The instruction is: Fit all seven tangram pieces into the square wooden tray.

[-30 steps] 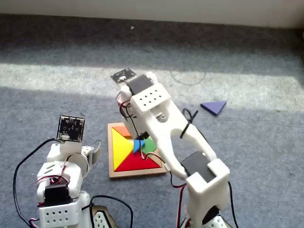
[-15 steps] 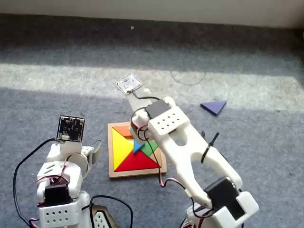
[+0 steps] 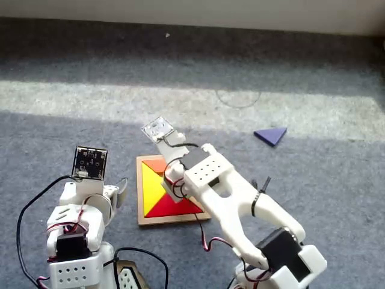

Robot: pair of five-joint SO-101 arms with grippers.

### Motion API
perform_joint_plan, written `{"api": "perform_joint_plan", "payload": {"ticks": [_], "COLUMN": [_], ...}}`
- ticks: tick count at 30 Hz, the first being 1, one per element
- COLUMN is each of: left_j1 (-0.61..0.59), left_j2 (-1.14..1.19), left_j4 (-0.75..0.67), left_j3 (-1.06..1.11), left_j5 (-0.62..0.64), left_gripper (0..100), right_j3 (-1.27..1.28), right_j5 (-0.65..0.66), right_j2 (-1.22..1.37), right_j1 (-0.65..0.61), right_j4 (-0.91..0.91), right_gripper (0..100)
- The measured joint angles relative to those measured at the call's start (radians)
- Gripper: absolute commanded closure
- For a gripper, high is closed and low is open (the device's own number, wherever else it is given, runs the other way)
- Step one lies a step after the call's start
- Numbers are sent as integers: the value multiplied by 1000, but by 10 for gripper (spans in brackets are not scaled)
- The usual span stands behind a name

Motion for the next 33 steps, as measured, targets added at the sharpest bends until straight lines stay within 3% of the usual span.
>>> {"api": "perform_joint_plan", "payload": {"ticks": [17, 25, 33], "left_j1": [0, 0, 0], "left_j2": [0, 0, 0], "left_j4": [0, 0, 0], "left_j3": [0, 0, 0], "left_j5": [0, 0, 0], "left_gripper": [706, 705, 705], "right_j3": [-83, -89, -89], "right_j5": [3, 3, 3], "right_j2": [149, 160, 160], "right_j1": [-52, -49, -17], "right_j4": [-31, -210, -222], "right_gripper": [994, 994, 994]}}
